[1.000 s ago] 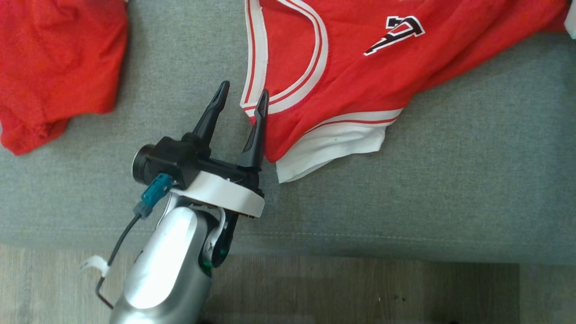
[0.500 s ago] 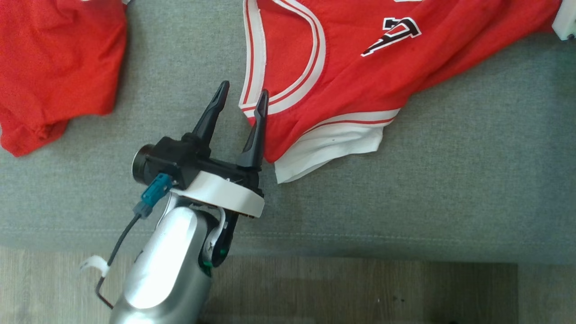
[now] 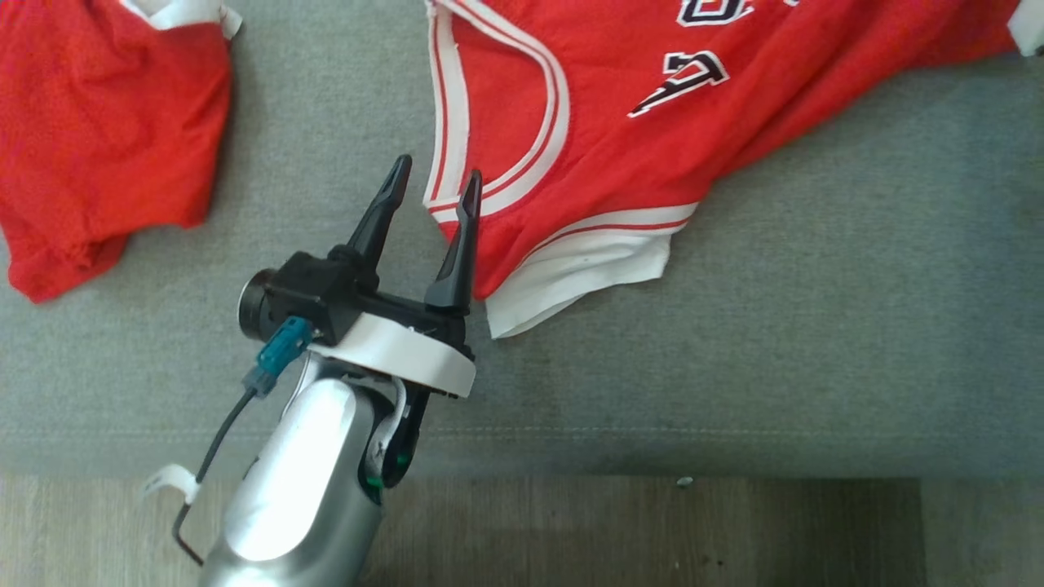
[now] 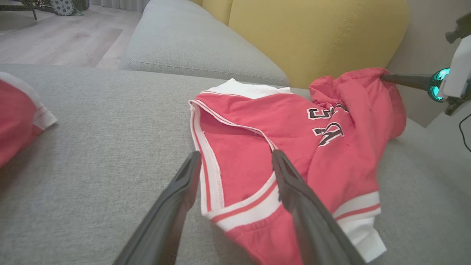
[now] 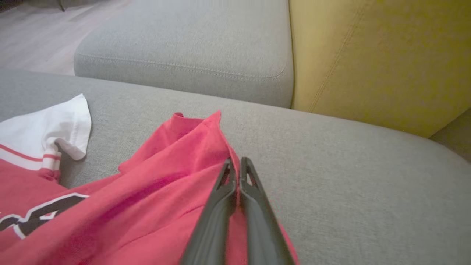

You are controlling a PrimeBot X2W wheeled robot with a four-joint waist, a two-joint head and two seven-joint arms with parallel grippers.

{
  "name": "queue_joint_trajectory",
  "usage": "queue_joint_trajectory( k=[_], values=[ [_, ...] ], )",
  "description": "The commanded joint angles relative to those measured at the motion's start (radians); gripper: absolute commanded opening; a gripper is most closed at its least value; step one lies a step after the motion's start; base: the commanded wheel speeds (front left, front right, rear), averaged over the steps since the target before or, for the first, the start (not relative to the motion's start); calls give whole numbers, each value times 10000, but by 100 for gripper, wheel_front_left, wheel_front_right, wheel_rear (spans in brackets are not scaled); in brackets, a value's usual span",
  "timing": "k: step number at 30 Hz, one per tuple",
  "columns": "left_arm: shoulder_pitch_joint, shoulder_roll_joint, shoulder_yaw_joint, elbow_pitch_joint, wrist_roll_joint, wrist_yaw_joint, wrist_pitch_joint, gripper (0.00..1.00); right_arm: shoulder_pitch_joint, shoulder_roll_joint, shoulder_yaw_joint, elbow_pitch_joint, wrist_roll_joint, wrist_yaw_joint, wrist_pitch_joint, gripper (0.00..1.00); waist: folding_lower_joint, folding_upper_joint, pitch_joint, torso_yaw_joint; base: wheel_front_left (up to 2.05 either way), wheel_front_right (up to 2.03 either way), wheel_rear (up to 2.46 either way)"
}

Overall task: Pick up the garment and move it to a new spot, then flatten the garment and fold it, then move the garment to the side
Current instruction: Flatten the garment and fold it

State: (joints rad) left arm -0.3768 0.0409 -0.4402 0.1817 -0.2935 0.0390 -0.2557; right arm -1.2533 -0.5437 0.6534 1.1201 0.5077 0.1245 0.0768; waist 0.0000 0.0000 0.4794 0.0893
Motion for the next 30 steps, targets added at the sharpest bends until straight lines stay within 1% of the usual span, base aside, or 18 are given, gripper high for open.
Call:
queue_joint_trajectory(
  k=[1, 4, 12, 16, 20, 24, 28, 30],
  values=[
    [50, 93, 303, -244, -57, -11, -61, 100, -24, -155, -7, -188, -26, 62, -153, 0, 0, 0, -104, -96, 0, 0, 0],
    [161, 93, 257, 37, -80, -140, -61, 100, -77, -127, -158, -17, -145, 62, -522, 0, 0, 0, -263, -266, 0, 0, 0],
    [472, 120, 60, 1099, 222, -623, -61, 100, 72, 318, -332, 364, -258, 62, -1018, 0, 0, 0, -637, -564, 0, 0, 0],
    [777, 114, -71, 1316, -91, -928, -35, 100, 185, 489, -318, 552, -266, 62, -1060, 0, 0, 0, -842, -562, 0, 0, 0],
    [975, 112, -331, 1468, -338, -1128, 315, 100, 264, 585, -292, 710, -248, 62, -1100, 0, 0, 0, -1009, -572, 0, 0, 0],
    [1138, 114, -464, 1498, -461, -1133, 668, 100, 328, 690, -236, 805, -206, 62, -1120, 0, 0, 0, -1134, -596, 0, 0, 0],
    [1208, 112, -439, 1568, -582, -869, 958, 100, 355, 771, -176, 848, -147, 62, -1150, 0, 0, 0, -1205, -649, 0, 0, 0],
    [1244, 105, -325, 1644, -947, -747, 1105, 100, 352, 817, -135, 853, -127, 62, -1159, 0, 0, 0, -1216, -687, 0, 0, 0]
  ],
)
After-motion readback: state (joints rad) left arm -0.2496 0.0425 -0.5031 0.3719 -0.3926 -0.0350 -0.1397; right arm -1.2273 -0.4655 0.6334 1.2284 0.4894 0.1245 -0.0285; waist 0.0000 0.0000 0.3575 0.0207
